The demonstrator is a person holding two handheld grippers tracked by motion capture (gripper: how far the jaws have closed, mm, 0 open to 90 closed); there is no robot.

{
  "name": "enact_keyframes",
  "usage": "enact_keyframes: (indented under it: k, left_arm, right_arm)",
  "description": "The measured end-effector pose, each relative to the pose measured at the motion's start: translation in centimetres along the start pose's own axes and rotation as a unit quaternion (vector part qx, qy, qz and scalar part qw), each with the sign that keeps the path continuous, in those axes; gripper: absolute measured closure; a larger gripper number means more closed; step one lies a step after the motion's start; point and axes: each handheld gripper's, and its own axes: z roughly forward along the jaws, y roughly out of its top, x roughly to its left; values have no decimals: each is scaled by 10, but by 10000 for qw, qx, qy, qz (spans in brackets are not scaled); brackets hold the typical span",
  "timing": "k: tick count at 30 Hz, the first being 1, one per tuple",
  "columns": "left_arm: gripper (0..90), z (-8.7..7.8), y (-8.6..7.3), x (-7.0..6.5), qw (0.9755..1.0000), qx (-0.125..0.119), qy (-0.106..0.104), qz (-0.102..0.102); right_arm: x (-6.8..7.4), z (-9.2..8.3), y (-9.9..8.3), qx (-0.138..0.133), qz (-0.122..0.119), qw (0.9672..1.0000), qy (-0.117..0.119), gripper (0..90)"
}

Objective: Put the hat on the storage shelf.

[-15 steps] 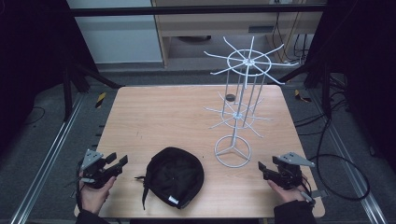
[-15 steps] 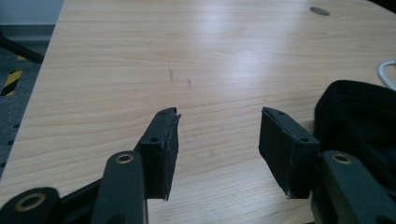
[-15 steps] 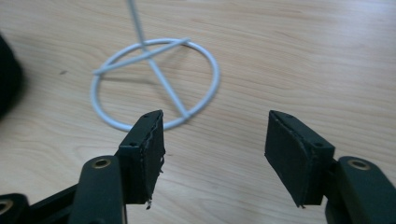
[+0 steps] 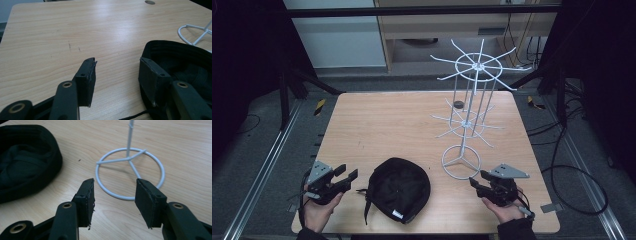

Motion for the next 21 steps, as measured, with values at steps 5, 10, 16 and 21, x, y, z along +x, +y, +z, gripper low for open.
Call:
enact_keyframes:
  k: [5,10,16,21]
  left_arm:
    - [490,-1,4,-4,10000,-38,-23,5]
    - [512,0,6,-10,9999,-23,-93,49]
    - [536,6,10,-18,9997,68,-214,121]
    - [556,12,14,-25,9990,181,-275,290]
  right_arm:
    - [11,4,6,30,-134,9998,152,531]
    - [28,11,16,65,-290,9987,410,559]
    - [42,19,24,121,-434,9976,533,578]
    - [54,27,32,132,-493,9966,652,593]
